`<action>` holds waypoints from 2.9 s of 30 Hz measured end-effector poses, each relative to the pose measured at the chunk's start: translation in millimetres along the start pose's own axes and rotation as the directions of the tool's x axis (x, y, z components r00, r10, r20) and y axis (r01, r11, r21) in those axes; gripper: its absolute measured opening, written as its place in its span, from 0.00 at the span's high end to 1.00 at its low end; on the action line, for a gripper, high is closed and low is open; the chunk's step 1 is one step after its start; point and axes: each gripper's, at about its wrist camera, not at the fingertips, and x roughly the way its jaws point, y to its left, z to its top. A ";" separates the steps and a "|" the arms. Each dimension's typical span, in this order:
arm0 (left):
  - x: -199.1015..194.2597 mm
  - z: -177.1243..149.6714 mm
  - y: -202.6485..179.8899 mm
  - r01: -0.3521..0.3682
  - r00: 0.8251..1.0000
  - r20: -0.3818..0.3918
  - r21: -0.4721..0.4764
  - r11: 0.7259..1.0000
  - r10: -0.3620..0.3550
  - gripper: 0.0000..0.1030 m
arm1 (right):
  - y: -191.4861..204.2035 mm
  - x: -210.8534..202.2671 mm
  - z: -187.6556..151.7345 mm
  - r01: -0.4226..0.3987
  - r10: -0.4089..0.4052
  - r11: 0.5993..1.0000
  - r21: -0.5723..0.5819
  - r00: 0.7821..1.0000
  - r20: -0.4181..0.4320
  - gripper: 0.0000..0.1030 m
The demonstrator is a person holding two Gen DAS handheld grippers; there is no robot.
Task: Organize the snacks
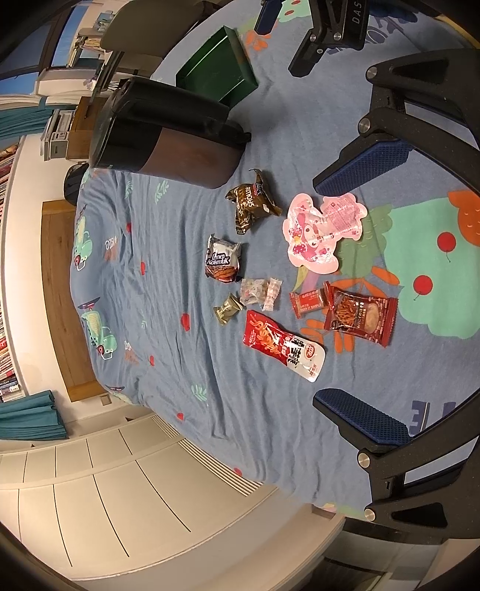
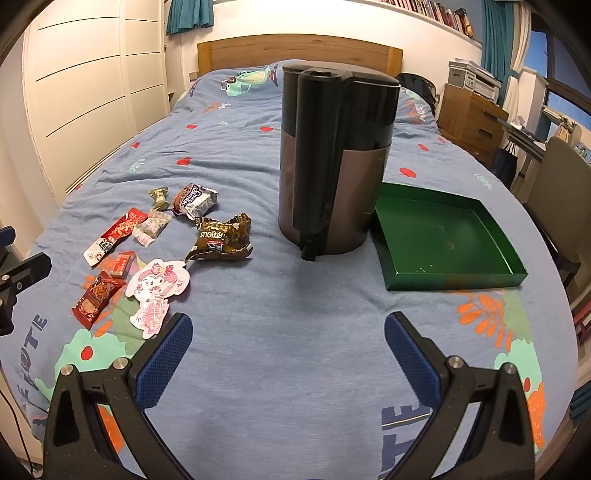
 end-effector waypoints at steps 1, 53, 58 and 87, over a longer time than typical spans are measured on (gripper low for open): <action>0.0 -0.1 -0.7 0.000 1.000 0.000 -0.001 1.000 0.000 0.01 | 1.1 0.1 0.4 -0.002 0.002 1.000 -0.001 1.000 0.000 0.00; 55.8 -39.3 38.6 0.009 0.986 -0.165 -0.021 1.000 -0.012 0.01 | 40.8 40.2 -6.1 -0.147 0.146 0.989 -0.004 0.985 -0.092 0.00; 70.0 -51.6 56.1 0.027 0.978 -0.208 -0.036 0.999 -0.034 0.01 | 65.2 62.2 -6.4 -0.216 0.213 0.976 -0.006 0.967 -0.139 0.00; 180.3 -66.7 52.1 0.102 0.910 -0.396 -0.070 0.992 -0.121 0.05 | 137.5 160.8 4.1 -0.292 0.275 0.956 -0.012 0.912 -0.305 0.00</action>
